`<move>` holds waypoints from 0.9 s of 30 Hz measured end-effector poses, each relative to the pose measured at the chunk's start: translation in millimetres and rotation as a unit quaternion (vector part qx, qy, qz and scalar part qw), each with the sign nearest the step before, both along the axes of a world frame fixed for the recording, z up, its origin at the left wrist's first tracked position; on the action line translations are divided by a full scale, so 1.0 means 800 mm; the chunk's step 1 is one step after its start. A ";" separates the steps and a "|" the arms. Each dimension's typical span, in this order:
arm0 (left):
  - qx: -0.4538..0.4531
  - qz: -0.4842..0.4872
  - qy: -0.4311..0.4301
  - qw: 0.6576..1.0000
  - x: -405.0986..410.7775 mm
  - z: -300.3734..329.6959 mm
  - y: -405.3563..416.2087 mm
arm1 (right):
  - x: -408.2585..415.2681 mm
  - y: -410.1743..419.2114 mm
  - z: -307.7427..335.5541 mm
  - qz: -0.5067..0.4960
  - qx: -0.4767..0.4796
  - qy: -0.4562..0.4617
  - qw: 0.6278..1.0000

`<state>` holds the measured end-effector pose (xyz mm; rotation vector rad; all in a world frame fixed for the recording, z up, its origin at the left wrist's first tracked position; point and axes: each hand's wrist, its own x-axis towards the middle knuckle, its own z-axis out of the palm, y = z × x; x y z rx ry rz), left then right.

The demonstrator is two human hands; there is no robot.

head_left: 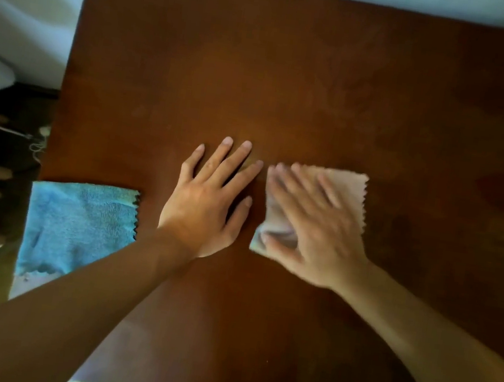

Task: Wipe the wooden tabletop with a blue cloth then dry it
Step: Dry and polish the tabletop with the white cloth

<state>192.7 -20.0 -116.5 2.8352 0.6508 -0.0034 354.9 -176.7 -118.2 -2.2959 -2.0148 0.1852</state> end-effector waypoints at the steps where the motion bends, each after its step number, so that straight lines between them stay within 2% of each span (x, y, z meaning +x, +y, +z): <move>1: -0.005 0.002 0.000 1.000 0.000 0.001 0.000 | 0.025 0.022 0.001 -0.031 -0.003 -0.001 1.000; 4: -0.020 0.011 -0.013 1.000 0.001 0.003 0.000 | 0.089 0.087 0.009 -0.118 -0.018 0.000 0.993; 7: -0.009 0.018 -0.035 0.999 0.010 0.008 0.002 | 0.101 0.109 0.010 -0.142 -0.026 -0.002 0.990; 12: 0.020 0.026 -0.028 0.999 0.044 0.016 0.022 | 0.045 0.047 0.004 -0.102 0.011 -0.017 0.995; 15: 0.006 0.070 0.006 0.997 0.079 0.019 0.043 | 0.015 0.006 -0.001 -0.070 0.033 -0.006 0.997; 18: 0.011 0.064 0.050 0.997 0.111 0.015 0.060 | 0.018 0.000 -0.003 -0.047 0.037 -0.003 0.998; 21: 0.015 0.069 0.067 0.995 0.118 0.008 0.064 | 0.051 0.027 -0.001 -0.042 0.026 -0.011 0.999; 27: 0.018 0.069 0.070 0.995 0.118 0.006 0.064 | 0.158 0.140 0.014 -0.164 -0.035 -0.020 0.986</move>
